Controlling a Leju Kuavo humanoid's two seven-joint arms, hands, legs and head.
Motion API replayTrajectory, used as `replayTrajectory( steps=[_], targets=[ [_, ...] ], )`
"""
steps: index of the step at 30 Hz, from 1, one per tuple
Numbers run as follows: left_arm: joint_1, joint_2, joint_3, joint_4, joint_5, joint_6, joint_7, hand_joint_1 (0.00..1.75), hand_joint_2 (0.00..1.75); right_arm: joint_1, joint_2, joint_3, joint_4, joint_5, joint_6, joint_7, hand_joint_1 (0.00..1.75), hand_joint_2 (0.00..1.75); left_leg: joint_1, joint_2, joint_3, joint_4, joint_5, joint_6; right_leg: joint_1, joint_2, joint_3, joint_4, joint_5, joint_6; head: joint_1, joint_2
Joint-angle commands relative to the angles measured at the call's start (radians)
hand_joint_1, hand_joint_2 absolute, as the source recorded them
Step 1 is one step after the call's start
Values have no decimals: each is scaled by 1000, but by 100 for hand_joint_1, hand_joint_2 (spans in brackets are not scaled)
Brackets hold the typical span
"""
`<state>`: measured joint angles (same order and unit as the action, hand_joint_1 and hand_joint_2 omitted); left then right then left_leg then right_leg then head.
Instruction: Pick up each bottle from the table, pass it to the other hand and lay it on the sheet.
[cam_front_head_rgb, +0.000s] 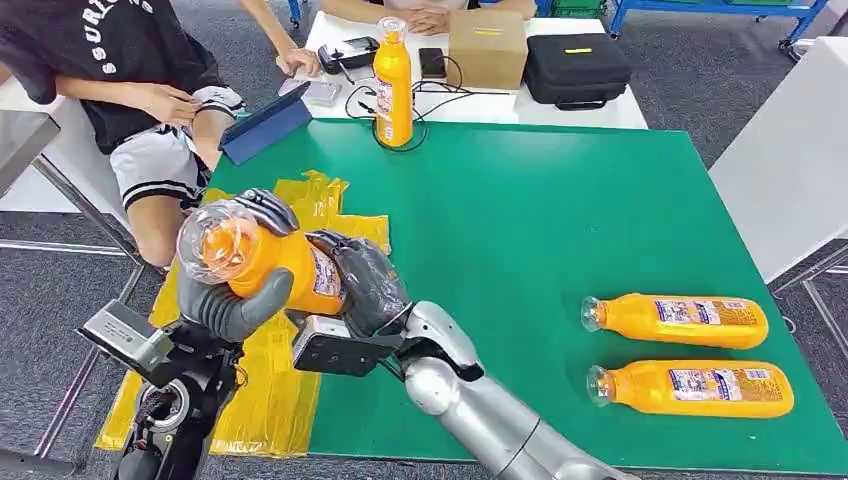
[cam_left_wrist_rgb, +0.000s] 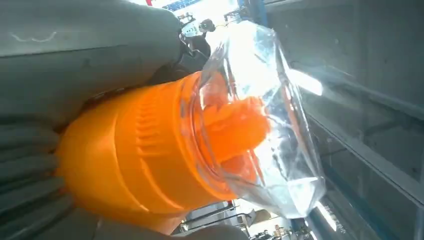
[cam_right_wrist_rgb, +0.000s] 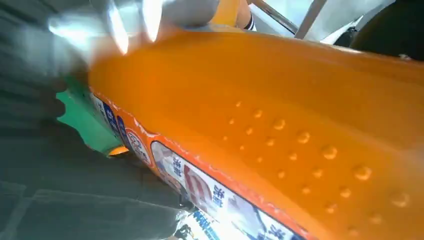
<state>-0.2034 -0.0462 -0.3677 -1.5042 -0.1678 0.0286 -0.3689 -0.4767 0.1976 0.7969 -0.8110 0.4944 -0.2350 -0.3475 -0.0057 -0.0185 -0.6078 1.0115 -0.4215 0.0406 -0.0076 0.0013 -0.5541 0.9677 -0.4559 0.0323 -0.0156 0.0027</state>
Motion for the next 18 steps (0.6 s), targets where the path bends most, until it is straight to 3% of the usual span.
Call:
replayTrajectory(
  steps=[1,18],
  targets=[
    [-41,-6,17,74,-4,-1,14,175,175,-6,-6,128,22,13,10,-16,175,175,1,1,7,-2,-2,-3,1,0,7,-3,-2,-1,0,0],
    [-27,-1,30,68,1,7,18,175,175,15,-39,105,-34,30,-23,0,175,175,0,0,3,-1,-1,-1,0,-1,3,-1,-1,-1,0,0]
  ],
)
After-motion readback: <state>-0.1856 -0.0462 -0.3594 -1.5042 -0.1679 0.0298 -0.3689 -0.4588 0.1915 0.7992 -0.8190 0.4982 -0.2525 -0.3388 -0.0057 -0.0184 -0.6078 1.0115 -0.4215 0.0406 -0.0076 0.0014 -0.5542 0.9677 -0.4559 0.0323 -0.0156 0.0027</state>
